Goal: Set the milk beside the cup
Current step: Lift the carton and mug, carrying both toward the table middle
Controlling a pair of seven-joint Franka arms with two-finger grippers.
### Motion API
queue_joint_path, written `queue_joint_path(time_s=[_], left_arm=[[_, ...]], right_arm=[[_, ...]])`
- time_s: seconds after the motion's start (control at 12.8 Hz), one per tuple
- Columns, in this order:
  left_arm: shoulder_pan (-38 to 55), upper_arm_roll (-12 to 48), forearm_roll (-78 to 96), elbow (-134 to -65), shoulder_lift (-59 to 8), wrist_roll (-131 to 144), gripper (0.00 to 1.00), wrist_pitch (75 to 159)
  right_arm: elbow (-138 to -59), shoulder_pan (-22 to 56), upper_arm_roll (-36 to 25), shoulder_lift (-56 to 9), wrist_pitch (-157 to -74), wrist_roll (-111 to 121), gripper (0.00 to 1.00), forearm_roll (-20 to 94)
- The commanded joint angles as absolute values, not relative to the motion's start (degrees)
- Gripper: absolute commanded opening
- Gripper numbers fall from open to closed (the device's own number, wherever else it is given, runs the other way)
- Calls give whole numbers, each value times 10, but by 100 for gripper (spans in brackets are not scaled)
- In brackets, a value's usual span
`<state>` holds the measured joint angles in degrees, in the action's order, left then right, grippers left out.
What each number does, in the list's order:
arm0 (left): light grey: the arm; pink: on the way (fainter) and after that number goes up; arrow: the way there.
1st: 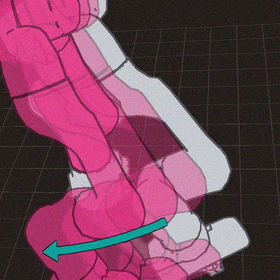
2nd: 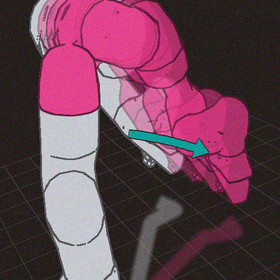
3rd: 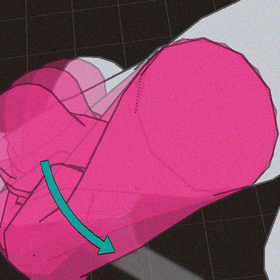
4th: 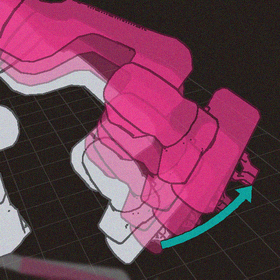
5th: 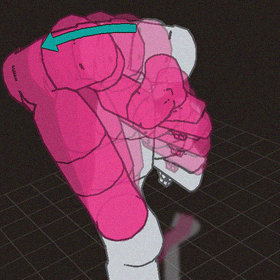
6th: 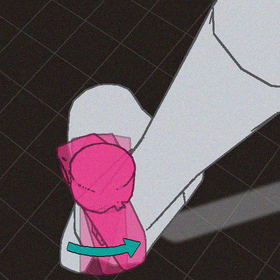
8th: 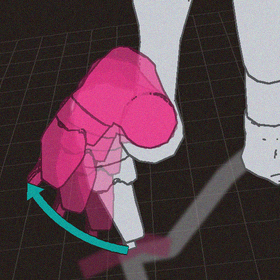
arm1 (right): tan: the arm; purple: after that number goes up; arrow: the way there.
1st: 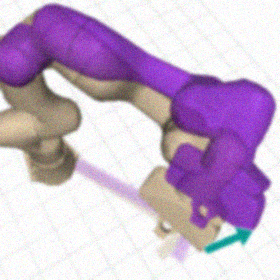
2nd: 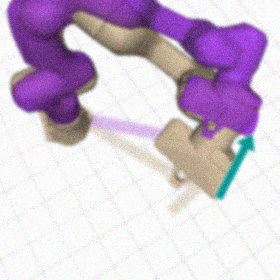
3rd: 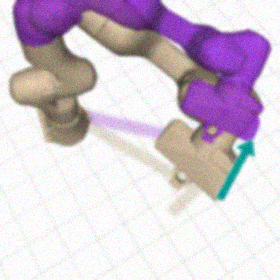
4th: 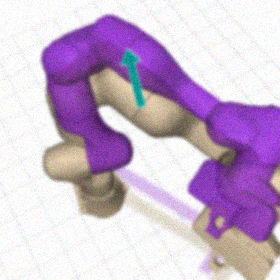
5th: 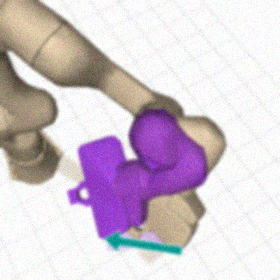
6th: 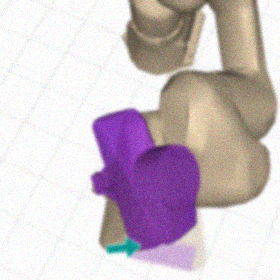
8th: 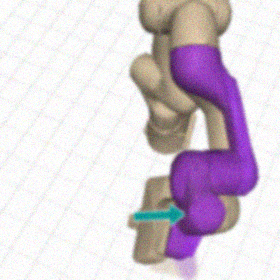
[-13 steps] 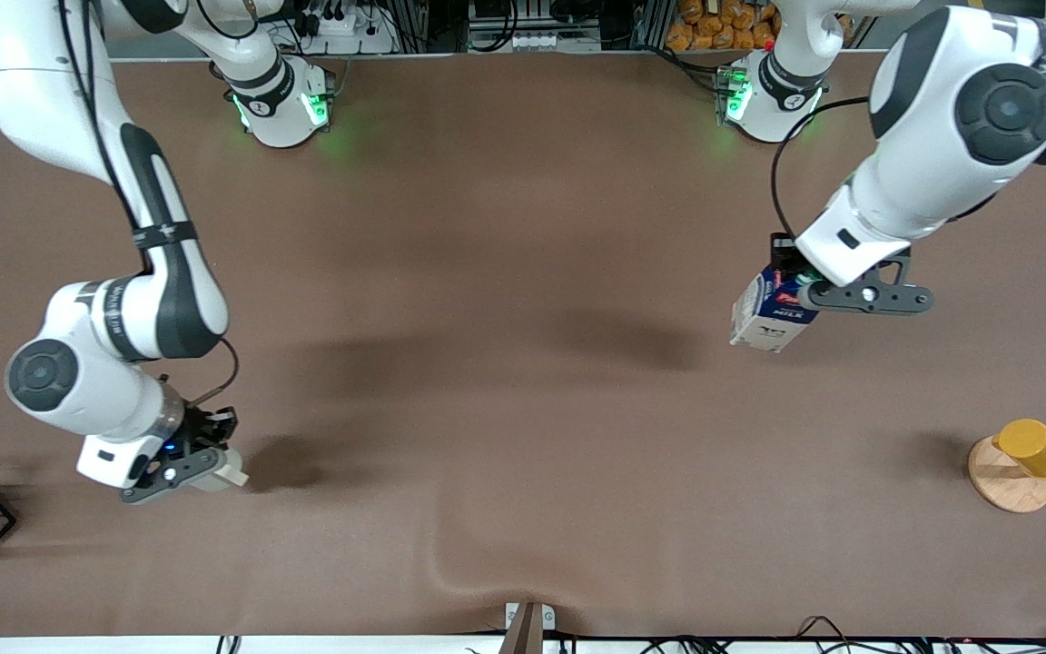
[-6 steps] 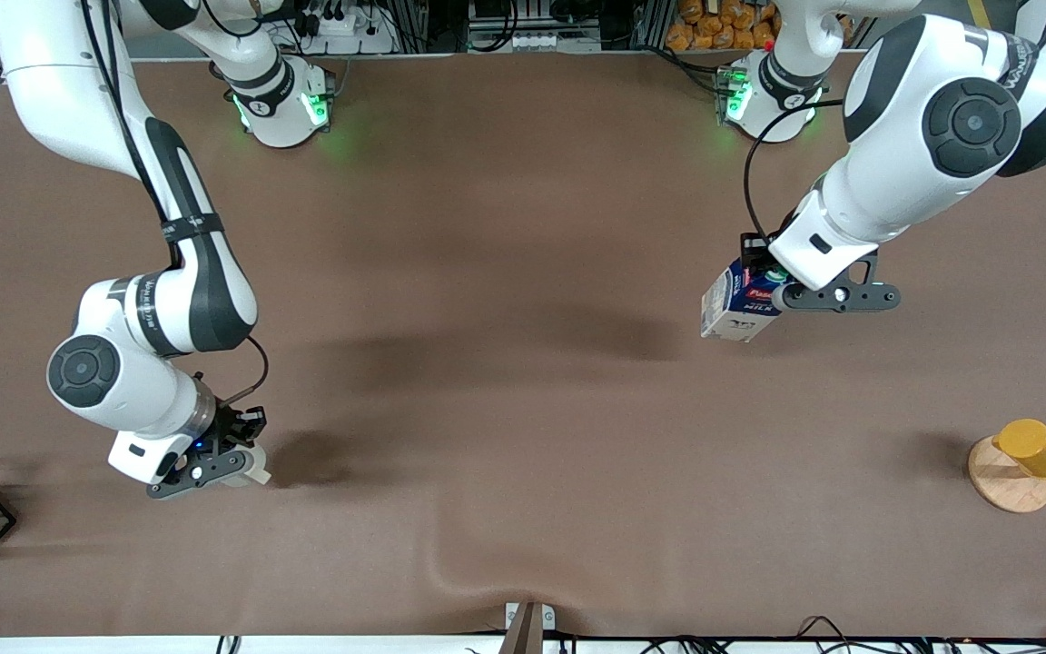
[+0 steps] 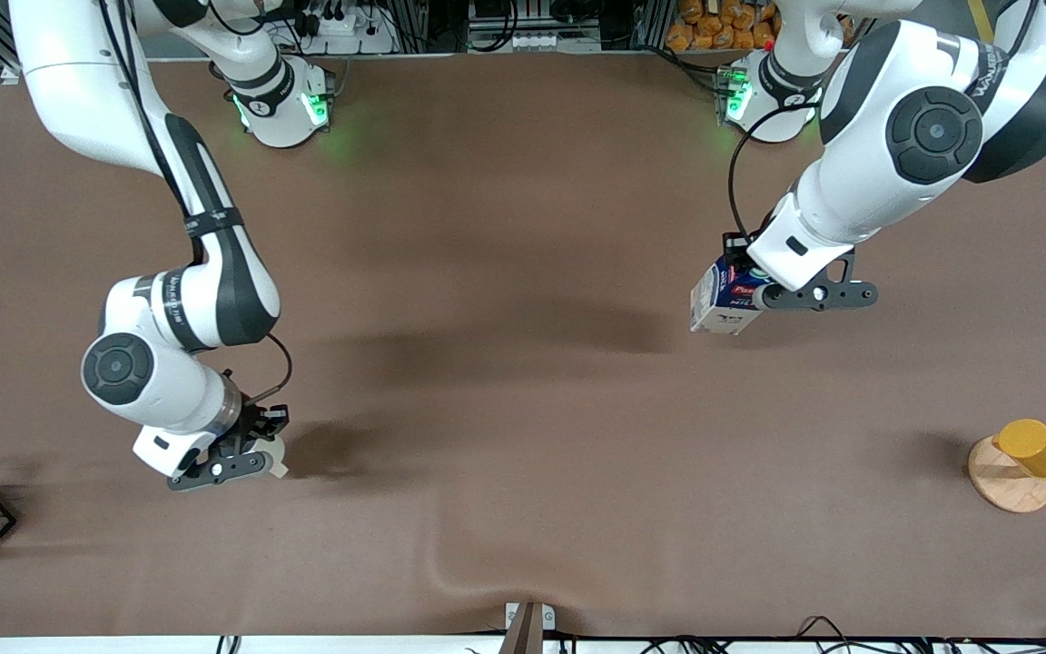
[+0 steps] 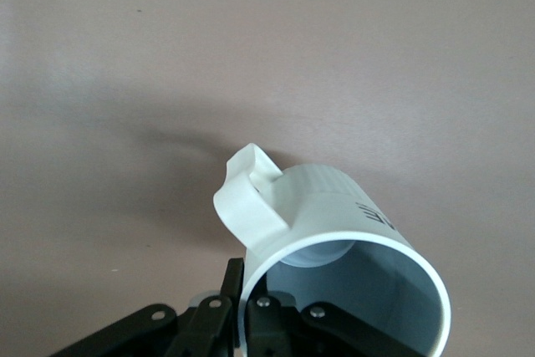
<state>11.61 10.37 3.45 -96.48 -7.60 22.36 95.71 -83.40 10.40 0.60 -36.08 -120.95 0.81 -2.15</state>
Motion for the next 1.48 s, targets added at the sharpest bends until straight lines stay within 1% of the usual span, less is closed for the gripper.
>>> queue_joint_path(time_s=[0.0,0.23,0.39,0.47,0.62,0.7,0.86,0.94,1.01,1.17,1.4], left_arm=[[117,102,39,-949,-79,232,40,942],[114,102,38,-949,-77,235,40,942],[115,102,38,-949,-77,236,41,941],[117,102,36,-949,-76,238,40,940],[118,104,35,-949,-76,256,40,934],[116,105,36,-948,-76,257,40,934],[113,105,38,-940,-77,256,40,934],[113,106,38,-937,-77,256,40,935],[113,106,41,-935,-79,256,40,935],[113,106,42,-935,-80,259,40,935],[119,106,43,-935,-81,264,40,935]], right_arm=[[-826,141,2,-366,-1204,-58,0,-26],[-809,196,2,-376,-1203,-158,0,-27],[-779,214,0,-377,-1173,-174,0,-29],[-765,224,2,-385,-1171,-175,0,-28],[-729,271,0,-412,-1172,-212,0,-27],[-717,279,4,-427,-1180,-224,0,-23],[-707,315,9,-455,-1227,-263,0,-17],[-698,319,21,-473,-1240,-266,0,-9],[-676,322,45,-500,-1245,-271,0,8],[-629,326,56,-545,-1257,-293,0,49],[-627,344,56,-555,-1269,-309,0,70]])
